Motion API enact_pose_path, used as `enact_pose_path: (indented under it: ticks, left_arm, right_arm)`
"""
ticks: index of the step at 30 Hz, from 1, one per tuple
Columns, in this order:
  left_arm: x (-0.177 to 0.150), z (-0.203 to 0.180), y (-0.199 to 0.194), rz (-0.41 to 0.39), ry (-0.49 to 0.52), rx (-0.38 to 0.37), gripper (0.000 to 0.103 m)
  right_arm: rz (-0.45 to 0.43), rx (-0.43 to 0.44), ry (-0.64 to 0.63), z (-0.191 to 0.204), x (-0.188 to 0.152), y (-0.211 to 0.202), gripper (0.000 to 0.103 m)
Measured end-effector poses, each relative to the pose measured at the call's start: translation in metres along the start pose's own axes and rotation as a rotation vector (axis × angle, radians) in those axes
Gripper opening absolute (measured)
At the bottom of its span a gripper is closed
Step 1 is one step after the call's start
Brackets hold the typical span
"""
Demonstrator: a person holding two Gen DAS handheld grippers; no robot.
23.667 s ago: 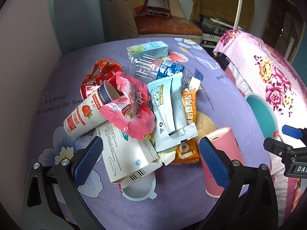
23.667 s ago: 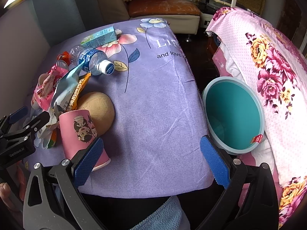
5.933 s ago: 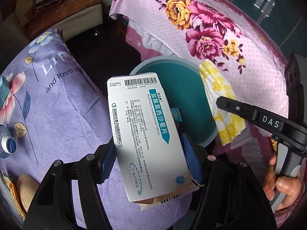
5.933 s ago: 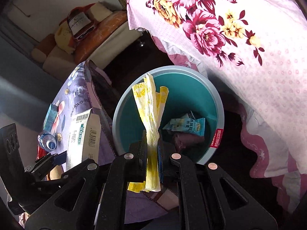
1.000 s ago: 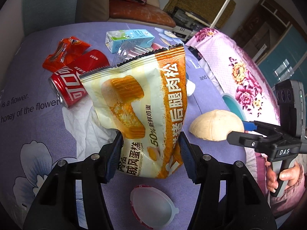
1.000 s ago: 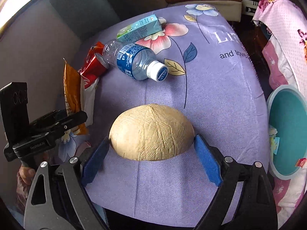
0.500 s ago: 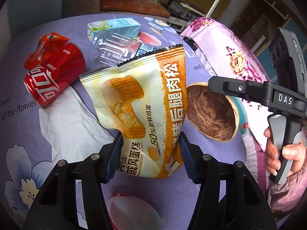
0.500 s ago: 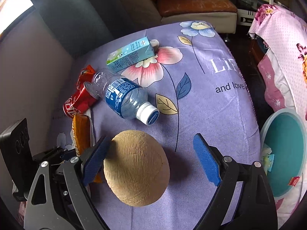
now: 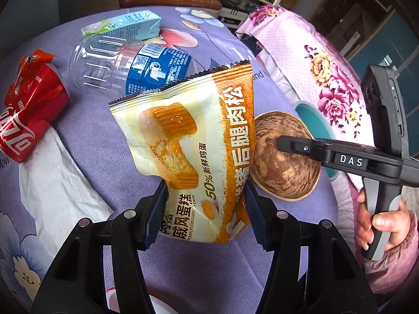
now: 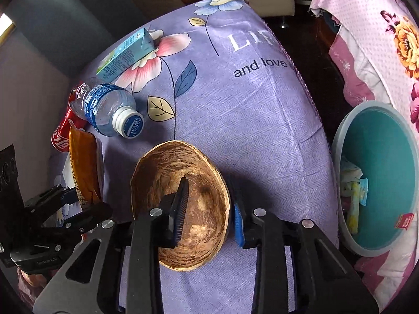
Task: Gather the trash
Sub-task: 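Carry the snack bag and coconut shell over the teal wastebasket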
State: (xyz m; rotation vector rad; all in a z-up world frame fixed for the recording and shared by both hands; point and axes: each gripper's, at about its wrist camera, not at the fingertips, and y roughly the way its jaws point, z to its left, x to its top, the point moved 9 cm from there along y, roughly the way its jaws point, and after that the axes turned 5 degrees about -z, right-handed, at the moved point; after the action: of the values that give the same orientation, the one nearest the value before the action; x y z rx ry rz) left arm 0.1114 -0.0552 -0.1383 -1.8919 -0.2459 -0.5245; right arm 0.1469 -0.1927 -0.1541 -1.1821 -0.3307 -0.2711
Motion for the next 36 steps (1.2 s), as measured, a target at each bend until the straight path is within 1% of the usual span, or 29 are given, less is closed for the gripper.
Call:
enact_pose_path:
  ticks: [4,6,9,10,14,17,21,25,31,36]
  left_arm:
    - [-0.002,-0.001,0.007,0.019,-0.001,0.016,0.058]
    - [-0.001,-0.003,0.009,0.024,-0.003,0.022,0.058]
    - [-0.001,-0.009,0.009,0.026,0.002,0.026,0.058]
    - [0.000,-0.011,0.009,0.028,0.007,0.028,0.058]
    - [0.002,-0.022,0.007,0.026,0.031,0.035,0.058]
    - [0.005,-0.034,0.007,0.024,0.046,0.030,0.058]
    - [0.010,-0.059,0.011,0.030,0.090,0.021,0.058]
    - [0.014,-0.097,0.022,0.040,0.155,0.000,0.058]
    - [0.018,-0.164,0.044,0.054,0.247,-0.050,0.058]
    - [0.018,-0.213,0.069,0.087,0.310,-0.078,0.058]
  right_arm:
    - [-0.010,0.010,0.014,-0.009,-0.004,0.002,0.021]
    - [-0.023,0.009,0.012,-0.010,-0.003,0.002,0.014]
    - [-0.062,0.050,0.055,-0.012,0.002,-0.007,0.009]
    - [-0.079,0.070,0.064,-0.012,0.005,-0.012,0.009]
    - [-0.143,0.088,0.097,-0.020,0.016,-0.035,0.009]
    - [-0.181,0.077,0.127,-0.034,0.021,-0.051,0.009]
    - [-0.232,0.042,0.171,-0.063,0.024,-0.073,0.009]
    - [-0.292,-0.009,0.225,-0.104,0.020,-0.100,0.009]
    - [-0.367,-0.093,0.318,-0.173,0.004,-0.141,0.010]
    - [-0.398,-0.157,0.380,-0.221,-0.013,-0.163,0.010]
